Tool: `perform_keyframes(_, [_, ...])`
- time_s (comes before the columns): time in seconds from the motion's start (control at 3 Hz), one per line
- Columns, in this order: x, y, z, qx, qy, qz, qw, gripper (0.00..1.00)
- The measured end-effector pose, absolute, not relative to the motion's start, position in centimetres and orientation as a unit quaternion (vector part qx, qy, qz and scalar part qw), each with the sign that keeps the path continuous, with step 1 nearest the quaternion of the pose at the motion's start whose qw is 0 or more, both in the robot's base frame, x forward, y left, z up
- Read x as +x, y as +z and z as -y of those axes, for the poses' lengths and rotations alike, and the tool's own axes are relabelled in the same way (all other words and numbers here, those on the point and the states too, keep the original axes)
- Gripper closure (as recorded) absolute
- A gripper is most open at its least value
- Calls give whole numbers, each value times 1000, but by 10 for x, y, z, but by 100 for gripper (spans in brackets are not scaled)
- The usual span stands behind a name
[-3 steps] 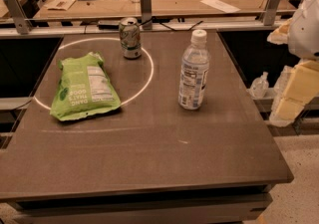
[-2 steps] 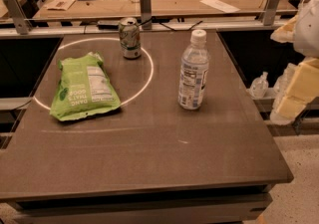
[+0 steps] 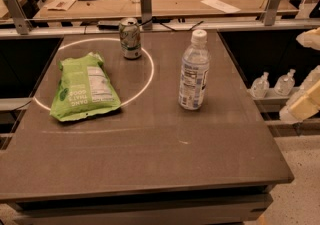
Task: Pick blue plastic bottle
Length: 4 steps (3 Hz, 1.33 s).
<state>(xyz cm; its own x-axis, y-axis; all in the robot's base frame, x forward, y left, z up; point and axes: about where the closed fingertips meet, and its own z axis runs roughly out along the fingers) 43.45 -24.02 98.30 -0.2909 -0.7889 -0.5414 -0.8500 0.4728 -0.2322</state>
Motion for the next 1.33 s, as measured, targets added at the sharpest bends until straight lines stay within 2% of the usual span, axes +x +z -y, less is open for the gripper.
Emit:
perform_keyframes(1.0, [432, 961, 248, -440, 204, -726, 487, 0])
perform_keyframes(1.33, [433, 957, 245, -418, 237, -706, 521, 0])
